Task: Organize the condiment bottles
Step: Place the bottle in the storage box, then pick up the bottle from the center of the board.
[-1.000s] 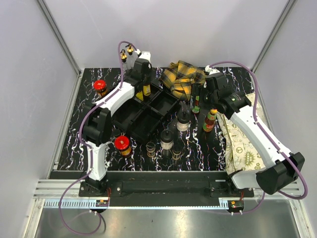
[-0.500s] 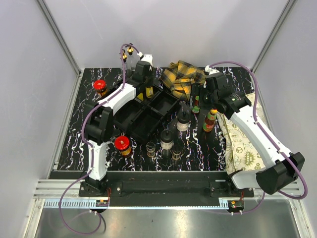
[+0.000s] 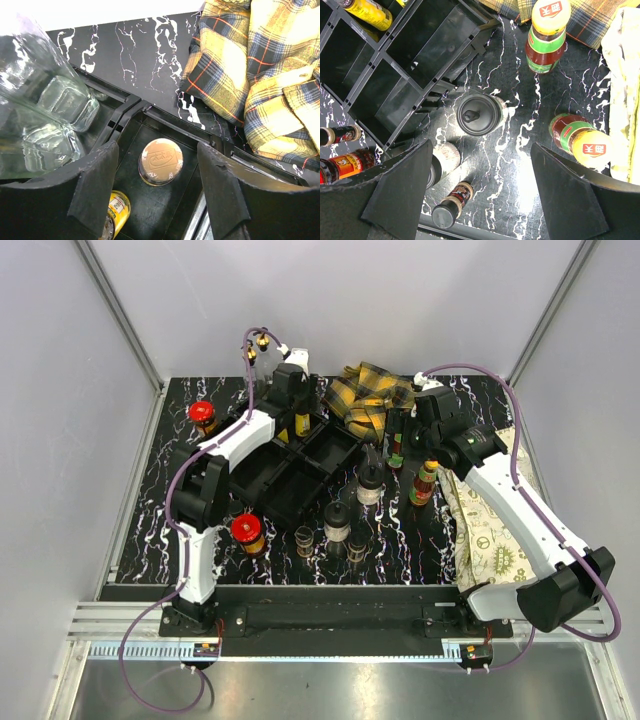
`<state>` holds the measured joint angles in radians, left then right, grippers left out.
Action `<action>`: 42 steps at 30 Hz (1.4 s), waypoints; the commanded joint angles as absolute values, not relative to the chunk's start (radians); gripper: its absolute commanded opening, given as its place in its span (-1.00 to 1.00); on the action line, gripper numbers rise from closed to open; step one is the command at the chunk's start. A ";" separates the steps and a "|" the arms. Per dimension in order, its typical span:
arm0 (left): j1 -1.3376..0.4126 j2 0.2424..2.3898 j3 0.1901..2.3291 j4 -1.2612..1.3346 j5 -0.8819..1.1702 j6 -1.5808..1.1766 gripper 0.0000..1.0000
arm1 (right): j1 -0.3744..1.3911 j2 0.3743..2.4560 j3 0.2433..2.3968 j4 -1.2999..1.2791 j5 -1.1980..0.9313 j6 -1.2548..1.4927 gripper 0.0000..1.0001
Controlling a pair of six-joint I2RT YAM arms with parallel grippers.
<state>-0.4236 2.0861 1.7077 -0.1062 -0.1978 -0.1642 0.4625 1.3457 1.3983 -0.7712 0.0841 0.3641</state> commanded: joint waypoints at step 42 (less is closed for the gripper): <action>-0.459 1.068 1.046 -0.357 -0.104 -0.337 0.98 | 0.404 1.598 1.520 -0.657 0.322 0.313 0.97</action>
